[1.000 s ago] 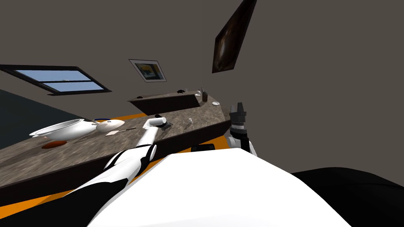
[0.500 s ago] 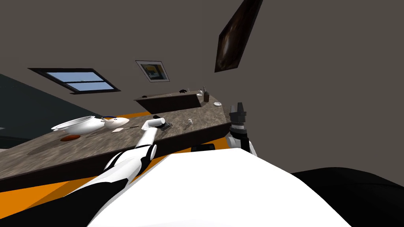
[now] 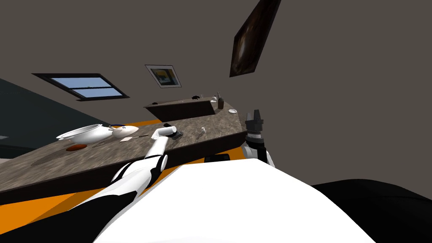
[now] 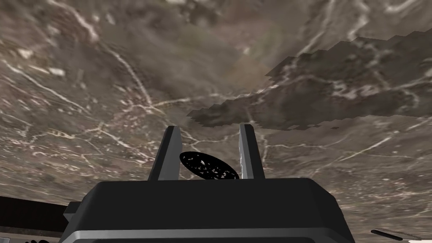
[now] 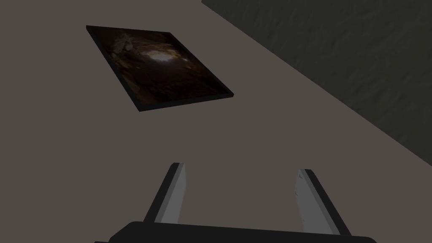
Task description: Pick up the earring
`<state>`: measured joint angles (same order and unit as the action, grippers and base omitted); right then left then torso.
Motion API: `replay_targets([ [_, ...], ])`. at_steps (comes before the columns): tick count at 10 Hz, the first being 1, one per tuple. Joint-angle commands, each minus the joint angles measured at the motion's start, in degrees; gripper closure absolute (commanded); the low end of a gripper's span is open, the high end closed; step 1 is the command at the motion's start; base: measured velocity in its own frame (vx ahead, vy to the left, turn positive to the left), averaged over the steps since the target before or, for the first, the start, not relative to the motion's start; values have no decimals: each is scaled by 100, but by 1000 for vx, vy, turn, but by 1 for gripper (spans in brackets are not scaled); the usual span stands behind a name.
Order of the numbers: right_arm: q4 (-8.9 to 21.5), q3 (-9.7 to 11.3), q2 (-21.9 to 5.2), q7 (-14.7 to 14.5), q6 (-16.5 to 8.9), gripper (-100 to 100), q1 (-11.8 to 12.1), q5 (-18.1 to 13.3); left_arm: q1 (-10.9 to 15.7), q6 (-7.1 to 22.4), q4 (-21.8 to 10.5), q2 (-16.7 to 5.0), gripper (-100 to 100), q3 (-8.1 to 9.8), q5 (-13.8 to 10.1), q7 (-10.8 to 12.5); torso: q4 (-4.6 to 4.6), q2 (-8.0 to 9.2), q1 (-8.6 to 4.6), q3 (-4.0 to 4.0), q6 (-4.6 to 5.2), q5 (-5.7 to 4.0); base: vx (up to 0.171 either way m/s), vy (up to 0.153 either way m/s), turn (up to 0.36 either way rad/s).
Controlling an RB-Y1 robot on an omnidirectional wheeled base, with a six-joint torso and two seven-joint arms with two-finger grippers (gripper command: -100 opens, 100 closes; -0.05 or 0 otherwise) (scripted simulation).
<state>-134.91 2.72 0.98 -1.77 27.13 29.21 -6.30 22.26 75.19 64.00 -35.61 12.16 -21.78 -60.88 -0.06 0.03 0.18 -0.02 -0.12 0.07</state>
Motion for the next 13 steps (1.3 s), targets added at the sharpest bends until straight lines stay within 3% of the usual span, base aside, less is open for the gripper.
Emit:
replay_targets([
  [1, 0, 0, 0, 0, 0, 0, 0, 0, 0, 0, 0, 0, 0, 0, 0, 0, 0, 0, 0, 0, 0, 0, 0, 0, 0],
  [2, 0, 0, 0, 0, 0, 0, 0, 0, -2, 35, 31, -7, 100, -47, 3, 59, 0, 0, 0, 0, 0, 0, -19, 25, -134],
  [13, 0, 0, -1, 0, 0, 0, -1, 0, 107, 636, 711, -182, 100, -894, -35, 1697, 4, 19, 22, 11, -2, 4, -61, 69, -121],
])
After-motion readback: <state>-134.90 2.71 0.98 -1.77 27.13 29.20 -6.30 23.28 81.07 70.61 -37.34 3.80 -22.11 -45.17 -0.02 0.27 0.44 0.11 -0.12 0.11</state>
